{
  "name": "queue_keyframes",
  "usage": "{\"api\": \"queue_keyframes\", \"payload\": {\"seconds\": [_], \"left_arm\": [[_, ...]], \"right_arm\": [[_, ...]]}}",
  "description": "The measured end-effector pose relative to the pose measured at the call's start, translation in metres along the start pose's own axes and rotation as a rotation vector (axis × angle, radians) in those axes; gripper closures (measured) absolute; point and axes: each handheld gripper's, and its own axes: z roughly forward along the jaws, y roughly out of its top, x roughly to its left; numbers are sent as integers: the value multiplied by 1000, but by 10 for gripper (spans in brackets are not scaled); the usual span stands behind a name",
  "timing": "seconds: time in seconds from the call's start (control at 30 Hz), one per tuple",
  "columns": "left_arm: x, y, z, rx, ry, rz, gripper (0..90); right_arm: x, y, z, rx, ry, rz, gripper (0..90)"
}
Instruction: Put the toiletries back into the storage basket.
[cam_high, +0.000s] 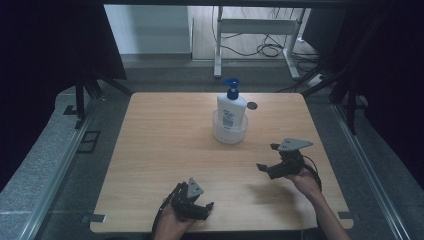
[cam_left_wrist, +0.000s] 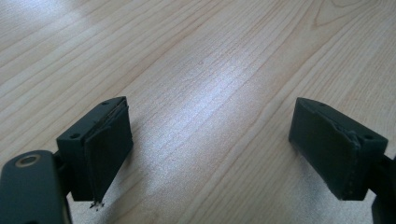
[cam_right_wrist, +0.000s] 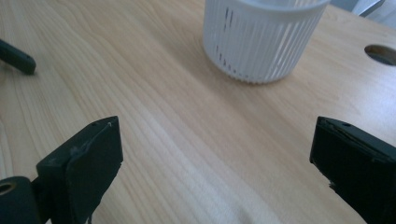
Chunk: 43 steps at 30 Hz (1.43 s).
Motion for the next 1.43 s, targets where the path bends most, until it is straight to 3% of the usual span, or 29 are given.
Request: {"api": "queue_keyframes", "payload": {"seconds": [0.3,0.9,1.13,1.3,1.43], "left_arm": [[0,0,0,0,0,0,127],[0,0,0,0,0,-1,127],[0,0,0,0,1,-1,127],[0,0,0,0,1,-4,127],[0,0,0,0,1,-3,127]], "right_arm": [[8,-19,-2,44,-18,-8,22],[19,-50,8,136,-2,-7,0],[22,-56,16,186,10,-24,0],[21,-56,17,197,20,9,0],[21,-56,17,199,19,7,0]]}}
